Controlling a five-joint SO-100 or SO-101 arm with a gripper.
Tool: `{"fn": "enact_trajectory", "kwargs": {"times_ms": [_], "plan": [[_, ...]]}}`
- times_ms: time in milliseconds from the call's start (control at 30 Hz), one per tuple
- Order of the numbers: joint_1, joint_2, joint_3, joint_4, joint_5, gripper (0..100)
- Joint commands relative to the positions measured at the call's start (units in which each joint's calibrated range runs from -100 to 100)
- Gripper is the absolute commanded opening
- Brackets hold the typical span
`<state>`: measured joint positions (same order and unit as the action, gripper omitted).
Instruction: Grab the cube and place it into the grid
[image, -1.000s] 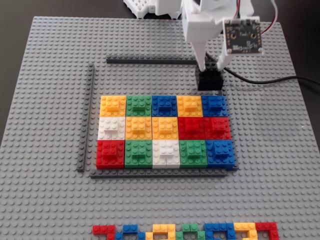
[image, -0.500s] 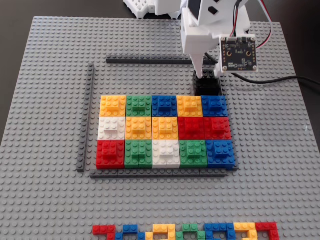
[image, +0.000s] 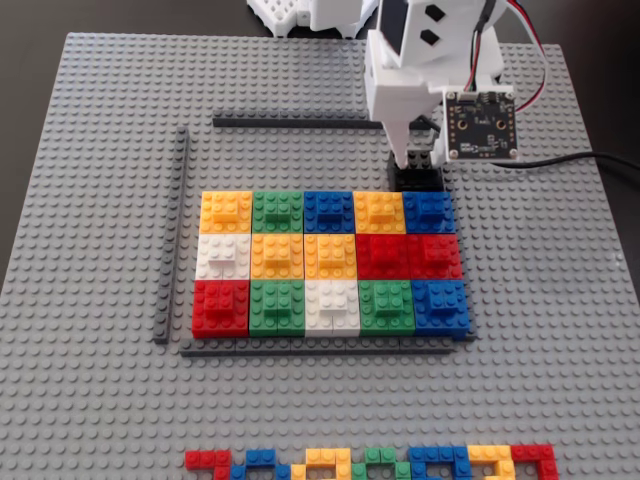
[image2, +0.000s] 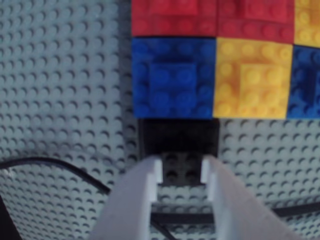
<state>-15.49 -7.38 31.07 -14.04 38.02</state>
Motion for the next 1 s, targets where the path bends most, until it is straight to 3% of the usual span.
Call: {"fn": "enact_trajectory", "kwargs": {"times_ms": [0, 967], "plan": [[0.5, 0.0, -4.3, -0.6, 0.0, 7], [-0.4, 0.6, -3.0, -1.1, -0.7, 8]]}}
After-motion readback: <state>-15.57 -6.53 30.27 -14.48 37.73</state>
